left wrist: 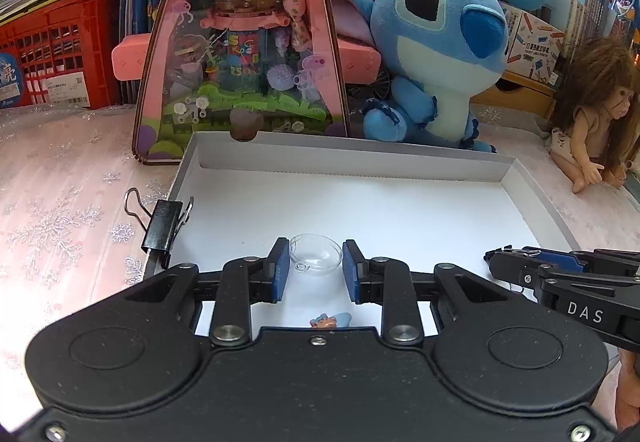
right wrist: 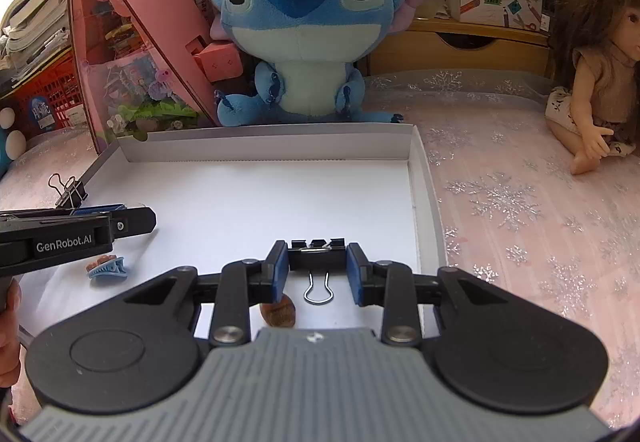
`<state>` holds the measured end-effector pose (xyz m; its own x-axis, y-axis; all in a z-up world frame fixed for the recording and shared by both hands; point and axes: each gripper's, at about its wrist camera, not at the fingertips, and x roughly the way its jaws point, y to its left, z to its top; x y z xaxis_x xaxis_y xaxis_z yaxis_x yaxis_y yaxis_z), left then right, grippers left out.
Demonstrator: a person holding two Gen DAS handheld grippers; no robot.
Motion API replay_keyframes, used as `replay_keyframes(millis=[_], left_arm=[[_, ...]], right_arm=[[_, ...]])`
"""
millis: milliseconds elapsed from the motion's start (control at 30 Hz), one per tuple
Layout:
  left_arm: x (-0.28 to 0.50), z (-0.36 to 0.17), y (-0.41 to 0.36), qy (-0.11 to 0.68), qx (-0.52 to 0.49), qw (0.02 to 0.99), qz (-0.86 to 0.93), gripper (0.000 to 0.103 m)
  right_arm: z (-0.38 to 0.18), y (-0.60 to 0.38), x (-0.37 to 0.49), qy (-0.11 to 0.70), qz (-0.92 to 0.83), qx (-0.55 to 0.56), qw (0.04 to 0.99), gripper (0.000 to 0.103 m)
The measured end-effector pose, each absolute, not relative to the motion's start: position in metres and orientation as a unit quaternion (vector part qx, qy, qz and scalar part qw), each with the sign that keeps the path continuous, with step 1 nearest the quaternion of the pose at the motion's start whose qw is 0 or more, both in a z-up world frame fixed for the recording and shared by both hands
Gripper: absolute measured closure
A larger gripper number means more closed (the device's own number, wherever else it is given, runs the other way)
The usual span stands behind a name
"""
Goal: Organize rigid objects
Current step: 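Open the right tool to drop the binder clip while the left tool releases the clear lid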
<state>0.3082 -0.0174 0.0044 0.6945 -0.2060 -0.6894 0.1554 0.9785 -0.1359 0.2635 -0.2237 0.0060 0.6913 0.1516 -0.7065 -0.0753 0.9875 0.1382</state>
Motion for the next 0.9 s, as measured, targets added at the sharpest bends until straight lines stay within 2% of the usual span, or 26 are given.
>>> replay_keyframes(millis=[100,133,167,200,233,267,333,433,567,800,900], left_arm=[[0.308,0.004,-0.017,0.377,-0.033,0.92,-0.098,0.076],[0.307,0.005,-0.017,0.374,-0.033,0.922,-0.097,0.076],[0.304,0.006,-0.017,0.367,-0.034,0.925,-0.092,0.076],[0.301,0.008,-0.016,0.358,-0.036,0.929,-0.087,0.074],[0.297,0.011,-0.015,0.352,-0.037,0.932,-0.084,0.066],[0.293,0.015,-0.015,0.346,-0.039,0.934,-0.085,0.059],[0.284,0.024,-0.012,0.334,-0.043,0.937,-0.087,0.054],[0.264,0.038,-0.008,0.319,-0.047,0.943,-0.085,0.042],[0.224,0.047,-0.002,0.281,-0.044,0.958,-0.045,0.033],[0.15,0.048,0.016,0.272,-0.049,0.96,-0.034,0.03],[0.119,0.047,0.013,0.254,-0.024,0.966,-0.035,0.025]], right_arm=[[0.006,-0.224,0.264,0.387,0.062,0.048,0.919,0.066],[0.006,-0.224,0.263,0.384,0.063,0.05,0.92,0.063],[0.006,-0.225,0.261,0.377,0.063,0.052,0.922,0.05],[0.007,-0.226,0.259,0.371,0.062,0.055,0.925,0.046],[0.009,-0.226,0.256,0.367,0.063,0.057,0.926,0.04],[0.013,-0.227,0.252,0.362,0.064,0.058,0.928,0.038],[0.021,-0.225,0.246,0.355,0.064,0.052,0.931,0.038],[0.036,-0.224,0.23,0.338,0.064,0.051,0.938,0.032],[0.046,-0.221,0.199,0.316,0.067,0.032,0.946,0.028],[0.049,-0.215,0.134,0.295,0.088,0.007,0.951,0.025],[0.047,-0.212,0.107,0.288,0.094,0.002,0.953,0.022]])
